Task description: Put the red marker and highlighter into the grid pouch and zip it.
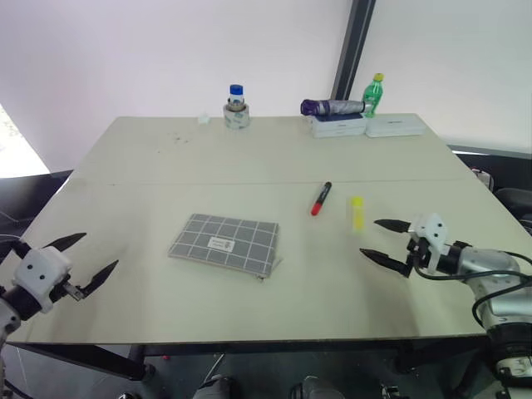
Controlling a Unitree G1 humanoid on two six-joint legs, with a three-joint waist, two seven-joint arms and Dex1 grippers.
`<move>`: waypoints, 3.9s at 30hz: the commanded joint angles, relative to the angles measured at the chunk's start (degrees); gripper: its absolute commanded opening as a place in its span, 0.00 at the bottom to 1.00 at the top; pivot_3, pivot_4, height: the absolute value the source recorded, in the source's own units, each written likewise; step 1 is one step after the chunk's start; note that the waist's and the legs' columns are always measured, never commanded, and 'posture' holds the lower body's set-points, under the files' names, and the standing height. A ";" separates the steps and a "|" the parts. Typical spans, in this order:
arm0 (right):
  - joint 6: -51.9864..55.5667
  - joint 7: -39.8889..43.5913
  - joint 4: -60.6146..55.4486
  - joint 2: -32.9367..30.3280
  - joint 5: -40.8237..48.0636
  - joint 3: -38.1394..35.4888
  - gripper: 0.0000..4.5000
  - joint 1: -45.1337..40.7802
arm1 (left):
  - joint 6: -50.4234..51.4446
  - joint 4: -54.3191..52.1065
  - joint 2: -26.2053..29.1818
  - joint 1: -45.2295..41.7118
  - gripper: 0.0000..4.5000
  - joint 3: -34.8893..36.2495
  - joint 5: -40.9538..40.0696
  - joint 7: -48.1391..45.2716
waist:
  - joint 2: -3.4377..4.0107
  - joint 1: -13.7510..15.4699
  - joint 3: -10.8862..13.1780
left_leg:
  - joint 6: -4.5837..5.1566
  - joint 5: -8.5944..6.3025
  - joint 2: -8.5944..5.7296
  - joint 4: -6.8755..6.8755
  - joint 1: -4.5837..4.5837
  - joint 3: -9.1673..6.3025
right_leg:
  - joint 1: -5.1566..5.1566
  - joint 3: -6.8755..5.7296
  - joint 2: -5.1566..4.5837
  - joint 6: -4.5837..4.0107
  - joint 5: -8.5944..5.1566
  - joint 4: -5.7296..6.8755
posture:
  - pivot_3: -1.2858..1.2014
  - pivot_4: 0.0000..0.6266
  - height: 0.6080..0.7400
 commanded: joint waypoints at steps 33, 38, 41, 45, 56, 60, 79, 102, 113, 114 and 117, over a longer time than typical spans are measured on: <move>-4.55 -30.07 9.64 26.00 -26.29 21.53 0.01 -16.71 | -44.93 44.54 4.71 -38.21 1.00 -38.28 36.99 22.30 | -0.03 0.23 -0.02 | -0.22 0.33 0.07 0.26 -0.71 0.70 | -0.72 -0.12 0.24 0.40 0.32 0.33 | 0.52 0.24 0.98; -6.34 -30.52 12.41 26.64 -27.63 22.29 0.01 -18.53 | -47.15 44.67 3.31 -39.56 1.00 -40.87 37.36 22.51 | -0.03 0.35 -0.02 | -0.22 0.33 0.07 0.28 -0.71 0.73 | -0.71 -0.12 0.24 0.40 0.32 0.33 | 0.52 0.24 0.98; -7.40 -30.80 15.07 26.80 -27.75 22.11 0.01 -20.01 | -47.94 44.58 2.48 -39.91 1.00 -41.98 36.53 21.63 | -0.03 0.32 -0.03 | -0.21 0.34 0.07 0.30 -0.70 0.73 | -0.70 -0.12 0.24 0.40 0.32 0.35 | 0.52 0.24 0.98; -9.29 -30.75 18.27 26.84 -28.41 22.39 0.01 -21.81 | -49.39 43.72 2.23 -39.82 1.00 -42.33 35.29 20.98 | -0.02 0.24 -0.03 | -0.22 0.34 0.07 0.32 -0.70 0.74 | -0.70 -0.12 0.24 0.40 0.32 0.39 | 0.52 0.24 0.98; -20.17 -32.53 31.43 21.66 -36.23 25.68 0.01 -29.26 | -50.71 36.58 2.96 -35.20 1.00 -42.64 28.89 17.92 | -0.02 0.17 -0.03 | -0.23 0.35 0.10 0.35 -0.69 0.80 | -0.71 -0.09 0.25 0.40 0.32 0.43 | 0.52 0.24 0.98; -22.20 -31.96 33.91 20.68 -35.45 25.14 0.01 -31.05 | -50.00 34.05 3.72 -32.64 1.00 -42.11 28.32 18.22 | -0.02 -0.02 -0.03 | -0.23 0.35 0.10 0.36 -0.69 0.81 | -0.71 -0.07 0.24 0.41 0.32 0.43 | 0.52 0.24 0.98; -18.02 -27.33 23.93 18.22 -32.22 22.75 0.00 -24.77 | -49.14 27.07 5.46 -26.01 0.89 -42.01 23.49 16.90 | 0.02 -0.01 -0.05 | -0.32 0.41 0.18 0.35 -0.66 0.76 | -0.71 -0.05 0.33 0.41 0.32 0.48 | 0.52 0.24 0.98; -8.26 -23.94 10.40 16.04 -24.35 16.45 0.00 -21.90 | -17.84 8.11 1.63 -19.63 0.01 -34.40 -3.26 8.06 | 0.14 0.08 -0.12 | -0.32 0.42 0.19 0.42 -0.68 0.63 | -0.71 -0.04 0.34 0.42 0.32 0.52 | 0.52 0.24 0.98; 19.87 -16.84 -11.64 20.71 -3.68 11.24 0.99 -13.91 | 1.57 -9.92 -1.26 -15.29 0.00 -26.71 -2.65 12.26 | 0.12 0.10 -0.13 | -0.33 0.42 0.20 0.42 -0.66 0.54 | -0.65 -0.03 0.38 0.43 0.33 0.52 | 0.52 0.24 0.98; 21.30 -18.54 -12.49 22.65 -2.89 11.09 0.99 -13.48 | 2.34 -10.60 -1.78 -15.37 0.00 -26.52 -2.35 12.39 | 0.12 0.10 -0.13 | -0.33 0.42 0.19 0.41 -0.66 0.54 | -0.65 -0.03 0.38 0.43 0.33 0.52 | 0.52 0.24 0.98; 24.20 -22.61 -12.81 26.52 -3.42 11.66 0.99 -12.74 | 3.53 -11.78 -2.84 -15.30 0.00 -25.77 -1.45 12.31 | 0.12 0.03 -0.13 | -0.34 0.42 0.19 0.40 -0.65 0.53 | -0.65 -0.03 0.39 0.42 0.33 0.53 | 0.52 0.24 0.98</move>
